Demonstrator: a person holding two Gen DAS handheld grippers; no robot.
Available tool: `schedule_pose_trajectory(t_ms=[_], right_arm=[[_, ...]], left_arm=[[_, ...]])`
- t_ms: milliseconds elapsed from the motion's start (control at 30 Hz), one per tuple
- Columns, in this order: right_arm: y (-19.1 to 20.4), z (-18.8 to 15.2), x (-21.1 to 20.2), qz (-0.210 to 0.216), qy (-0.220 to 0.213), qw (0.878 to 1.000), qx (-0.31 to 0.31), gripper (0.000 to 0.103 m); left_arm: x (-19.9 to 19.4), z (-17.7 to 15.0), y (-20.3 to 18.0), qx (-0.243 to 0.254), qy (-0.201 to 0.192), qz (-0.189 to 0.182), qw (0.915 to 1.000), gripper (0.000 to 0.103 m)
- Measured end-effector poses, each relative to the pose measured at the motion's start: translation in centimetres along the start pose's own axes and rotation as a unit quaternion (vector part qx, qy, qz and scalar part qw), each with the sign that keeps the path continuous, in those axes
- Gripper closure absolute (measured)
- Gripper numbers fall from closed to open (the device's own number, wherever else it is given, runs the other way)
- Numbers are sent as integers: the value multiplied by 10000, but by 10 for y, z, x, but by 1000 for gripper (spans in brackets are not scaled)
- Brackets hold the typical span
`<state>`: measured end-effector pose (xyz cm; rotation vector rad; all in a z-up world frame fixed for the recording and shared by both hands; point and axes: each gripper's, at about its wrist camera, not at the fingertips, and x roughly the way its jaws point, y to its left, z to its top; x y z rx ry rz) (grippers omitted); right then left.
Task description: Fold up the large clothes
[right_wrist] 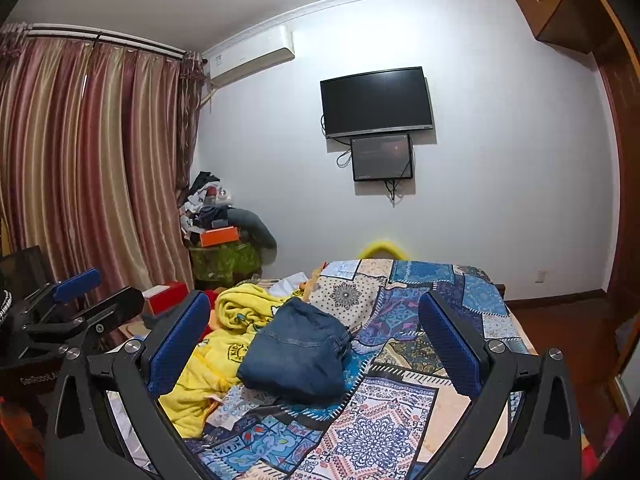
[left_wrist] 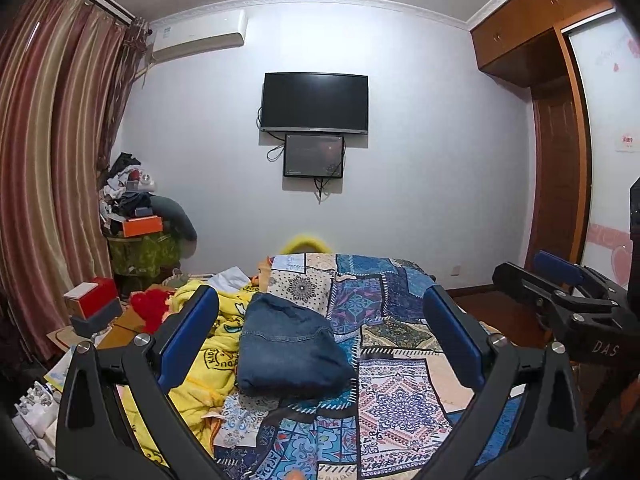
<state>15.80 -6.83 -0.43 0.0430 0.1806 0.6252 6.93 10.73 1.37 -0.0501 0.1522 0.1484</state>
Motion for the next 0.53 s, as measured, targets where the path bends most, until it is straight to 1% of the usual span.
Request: schedule_pose_trajectory(t_ms=[133,233,533], right_arm=[[0,0,0,-6,3,10000,-2,0],[0,-2,1,-6,21,10000,3,0],[-4,-3,5,10,65,10000,49,0]], left_arm=[[0,0,1,-31,13,-12,10000,0],[2,0,1,-44,55,-102,9999,0],[6,-2,-1,-34,75,-101,9999,0]])
